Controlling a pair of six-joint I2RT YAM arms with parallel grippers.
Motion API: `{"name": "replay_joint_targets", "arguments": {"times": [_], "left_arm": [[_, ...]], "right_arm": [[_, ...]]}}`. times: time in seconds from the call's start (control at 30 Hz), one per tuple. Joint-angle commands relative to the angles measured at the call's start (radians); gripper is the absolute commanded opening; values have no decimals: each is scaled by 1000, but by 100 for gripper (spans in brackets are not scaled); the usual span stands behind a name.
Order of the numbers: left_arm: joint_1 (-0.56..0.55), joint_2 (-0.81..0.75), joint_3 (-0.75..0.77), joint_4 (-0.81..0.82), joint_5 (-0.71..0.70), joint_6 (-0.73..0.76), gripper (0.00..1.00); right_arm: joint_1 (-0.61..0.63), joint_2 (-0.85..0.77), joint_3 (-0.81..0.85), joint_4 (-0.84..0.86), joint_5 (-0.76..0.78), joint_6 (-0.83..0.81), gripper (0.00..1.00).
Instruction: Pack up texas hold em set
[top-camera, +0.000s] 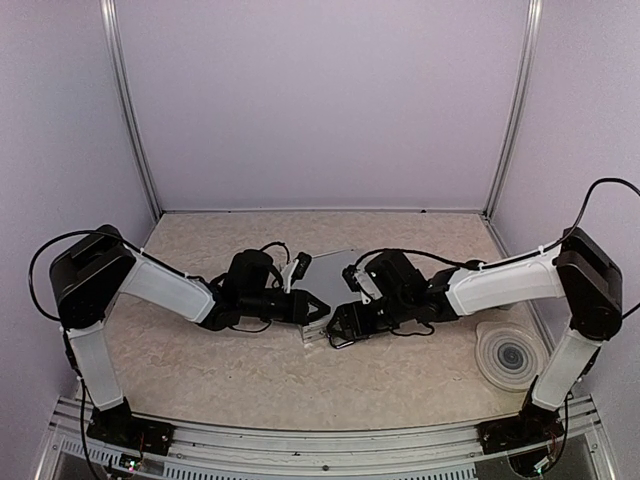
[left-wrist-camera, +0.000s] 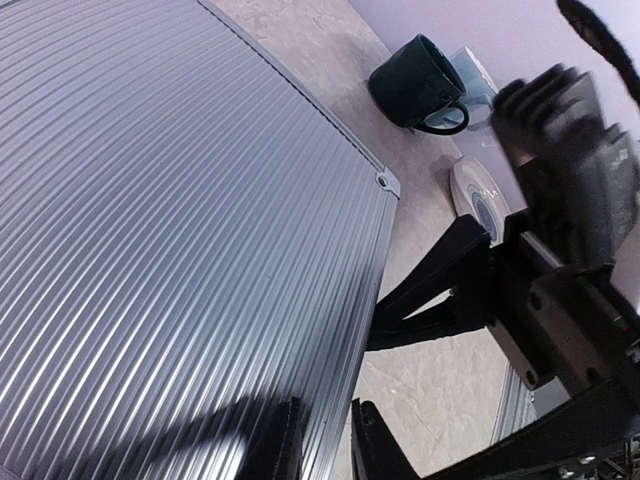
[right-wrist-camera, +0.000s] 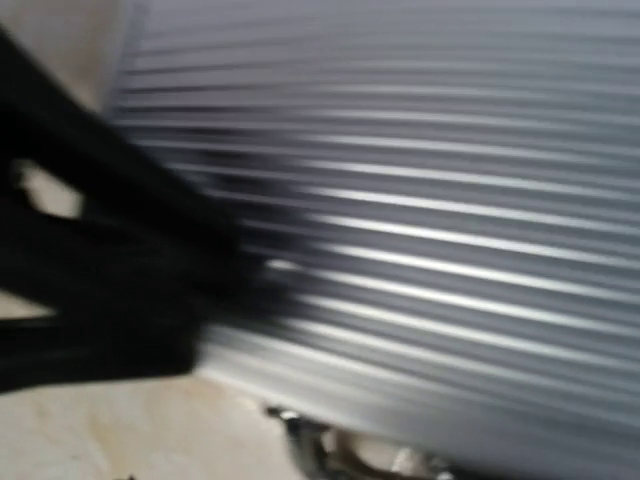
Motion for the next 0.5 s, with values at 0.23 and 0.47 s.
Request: {"name": "replay_joint_targets", "arguments": {"times": [0.23,0.47], "left_arm": [[4,2,-34,-26,19,-8,19],[-3,25,-32,-6,38,-24,19]], "right_arm": [[6,-88,-19,59,8,-16,78],[7,-59,-24,41,19,-24,78]]}}
